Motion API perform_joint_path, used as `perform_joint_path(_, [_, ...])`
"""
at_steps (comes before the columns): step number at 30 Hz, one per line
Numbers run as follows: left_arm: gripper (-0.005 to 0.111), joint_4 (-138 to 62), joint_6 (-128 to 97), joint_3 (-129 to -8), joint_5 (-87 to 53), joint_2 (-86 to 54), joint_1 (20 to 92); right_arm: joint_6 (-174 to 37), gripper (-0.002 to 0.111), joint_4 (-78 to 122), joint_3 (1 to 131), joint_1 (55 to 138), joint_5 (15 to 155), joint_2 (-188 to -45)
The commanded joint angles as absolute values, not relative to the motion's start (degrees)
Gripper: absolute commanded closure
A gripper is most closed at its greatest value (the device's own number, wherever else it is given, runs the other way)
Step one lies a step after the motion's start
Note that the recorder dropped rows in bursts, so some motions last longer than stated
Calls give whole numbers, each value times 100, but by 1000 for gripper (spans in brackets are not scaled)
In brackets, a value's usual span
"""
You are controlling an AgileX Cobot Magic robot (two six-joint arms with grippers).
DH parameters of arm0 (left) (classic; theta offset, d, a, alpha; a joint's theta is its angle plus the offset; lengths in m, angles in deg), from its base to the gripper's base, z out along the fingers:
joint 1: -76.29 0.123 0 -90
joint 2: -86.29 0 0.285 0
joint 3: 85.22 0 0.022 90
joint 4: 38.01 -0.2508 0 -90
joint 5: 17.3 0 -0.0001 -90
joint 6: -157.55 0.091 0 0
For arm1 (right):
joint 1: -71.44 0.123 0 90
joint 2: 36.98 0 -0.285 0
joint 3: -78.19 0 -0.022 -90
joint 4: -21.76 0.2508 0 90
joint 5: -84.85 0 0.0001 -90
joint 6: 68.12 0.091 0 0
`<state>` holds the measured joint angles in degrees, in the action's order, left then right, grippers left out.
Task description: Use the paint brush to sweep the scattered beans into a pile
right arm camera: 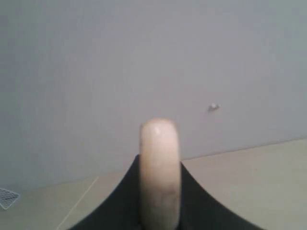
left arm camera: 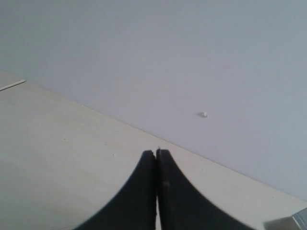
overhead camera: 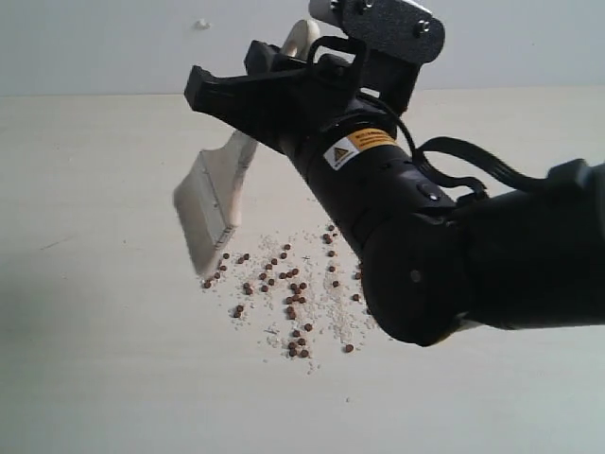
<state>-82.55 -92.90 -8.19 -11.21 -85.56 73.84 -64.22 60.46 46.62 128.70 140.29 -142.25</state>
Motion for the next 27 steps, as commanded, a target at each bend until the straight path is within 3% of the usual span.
perform_joint_path(1, [107, -8260, -9311, -801, -1095, -8593, 7399, -6090, 108, 5938, 5046, 12878, 14279, -14853])
perform_joint_path(5, [107, -8260, -9311, -801, -1095, -8593, 7399, -5707, 108, 6262, 5107, 13077, 15481, -15536])
perform_joint_path(15, [107, -8260, -9311, -801, -1095, -8593, 7399, -6000, 108, 7202, 5755, 13472, 15481, -16395])
perform_joint_path(27, [107, -8260, -9311, -801, -1095, -8593, 7399, -9486, 108, 9228, 5873, 13460, 15272, -16334])
